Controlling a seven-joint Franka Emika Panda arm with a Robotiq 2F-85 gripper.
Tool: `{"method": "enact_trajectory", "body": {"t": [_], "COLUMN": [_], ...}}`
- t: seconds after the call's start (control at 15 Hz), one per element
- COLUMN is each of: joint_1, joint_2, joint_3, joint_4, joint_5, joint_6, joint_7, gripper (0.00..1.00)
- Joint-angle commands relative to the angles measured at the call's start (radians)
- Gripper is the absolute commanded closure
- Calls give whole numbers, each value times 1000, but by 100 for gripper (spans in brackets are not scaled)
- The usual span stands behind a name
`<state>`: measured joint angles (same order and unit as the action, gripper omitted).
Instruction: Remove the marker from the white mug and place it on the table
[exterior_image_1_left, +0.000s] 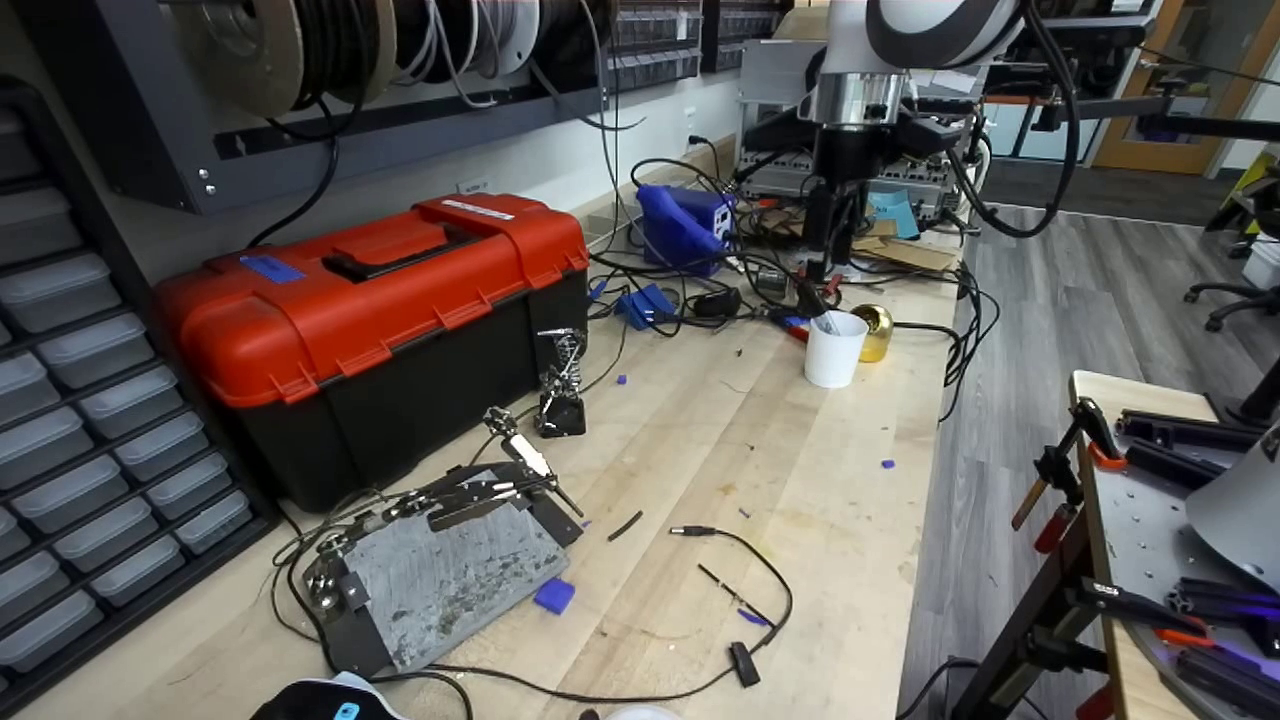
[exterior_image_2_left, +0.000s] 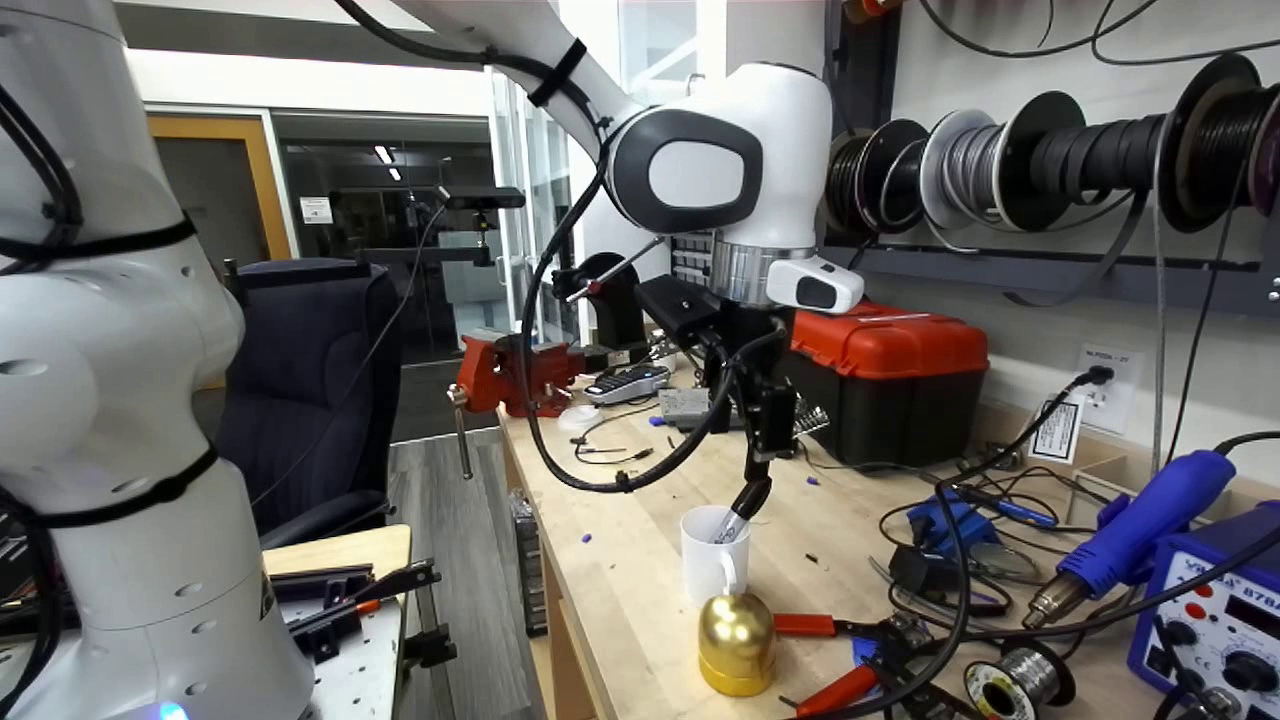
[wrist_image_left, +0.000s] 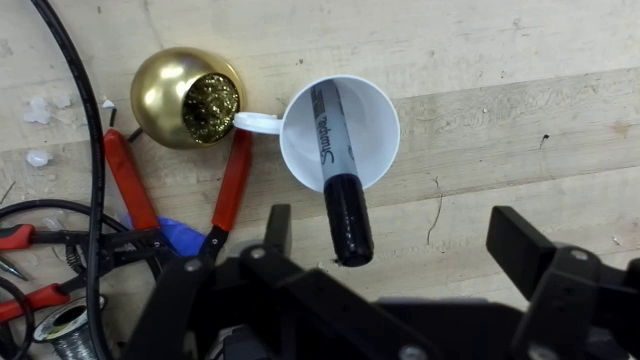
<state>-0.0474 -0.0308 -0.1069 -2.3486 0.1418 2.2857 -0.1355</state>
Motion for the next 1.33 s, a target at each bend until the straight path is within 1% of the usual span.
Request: {"method": "enact_trajectory", "body": {"t": [0.0,0.53,1.0,1.13,1.27], "joint_1": [-17,-24,-22,-22,-23], "joint_2": [43,124,154,158,161], "joint_3": [6,6,9,11,12], "joint_4": [38,85,103,105,106], "joint_5": [-27,-25,-30,-27,-22], "joint_6": [4,-5,-4,-3,-4], "joint_7": [37,30,32,30,24], "gripper": [0,0,0,25,41]}}
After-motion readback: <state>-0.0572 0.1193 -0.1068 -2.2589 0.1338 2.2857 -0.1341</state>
